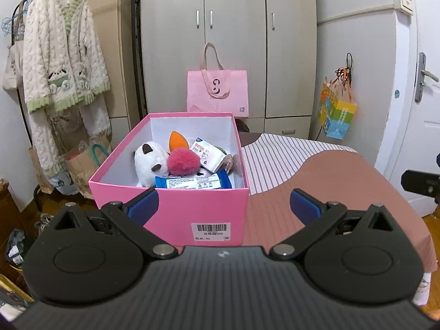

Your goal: Organize soft objects

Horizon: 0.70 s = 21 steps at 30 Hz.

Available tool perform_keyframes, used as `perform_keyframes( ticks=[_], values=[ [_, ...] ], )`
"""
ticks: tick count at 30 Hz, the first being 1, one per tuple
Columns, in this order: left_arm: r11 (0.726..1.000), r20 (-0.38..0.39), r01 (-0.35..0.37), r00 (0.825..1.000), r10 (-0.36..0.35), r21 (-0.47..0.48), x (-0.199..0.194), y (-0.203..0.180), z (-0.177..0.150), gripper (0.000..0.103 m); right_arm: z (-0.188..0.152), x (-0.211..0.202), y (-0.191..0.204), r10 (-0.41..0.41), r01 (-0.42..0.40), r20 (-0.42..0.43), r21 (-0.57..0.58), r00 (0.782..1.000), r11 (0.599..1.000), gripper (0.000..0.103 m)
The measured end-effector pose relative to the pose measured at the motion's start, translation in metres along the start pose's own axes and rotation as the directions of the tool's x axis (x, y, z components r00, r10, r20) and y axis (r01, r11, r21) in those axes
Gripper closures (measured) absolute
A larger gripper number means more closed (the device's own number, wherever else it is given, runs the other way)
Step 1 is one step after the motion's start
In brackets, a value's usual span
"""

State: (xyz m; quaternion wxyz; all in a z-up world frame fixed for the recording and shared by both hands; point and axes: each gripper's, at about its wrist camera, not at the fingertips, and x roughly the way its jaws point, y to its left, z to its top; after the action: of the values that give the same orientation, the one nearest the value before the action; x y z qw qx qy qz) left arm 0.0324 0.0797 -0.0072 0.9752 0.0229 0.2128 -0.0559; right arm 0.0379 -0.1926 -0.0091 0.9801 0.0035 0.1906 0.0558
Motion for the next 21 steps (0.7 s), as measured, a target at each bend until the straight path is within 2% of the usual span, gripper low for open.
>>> perform_keyframes(
  ticks=[7,15,21],
  values=[
    [1.000,0.027,-0.006,1.000,0.005,0.027,-0.003,-0.007,-0.005,0.000,-0.005,0.004,0.001,-0.040,0.039,-0.031,-0.008,0.999,0.999,0.000],
    [1.000,0.009,-0.001,1.000,0.001,0.031,0.002,-0.013,-0.012,0.000,-0.013,0.005,0.000,-0.087,0.086,-0.038,-0.020,0.996,0.996,0.000],
    [1.000,0.001,0.004,1.000,-0.004,0.031,0.002,-0.015,-0.013,0.000,-0.014,0.004,-0.007,-0.085,0.085,-0.031,0.007,0.996,0.996,0.000]
  ],
)
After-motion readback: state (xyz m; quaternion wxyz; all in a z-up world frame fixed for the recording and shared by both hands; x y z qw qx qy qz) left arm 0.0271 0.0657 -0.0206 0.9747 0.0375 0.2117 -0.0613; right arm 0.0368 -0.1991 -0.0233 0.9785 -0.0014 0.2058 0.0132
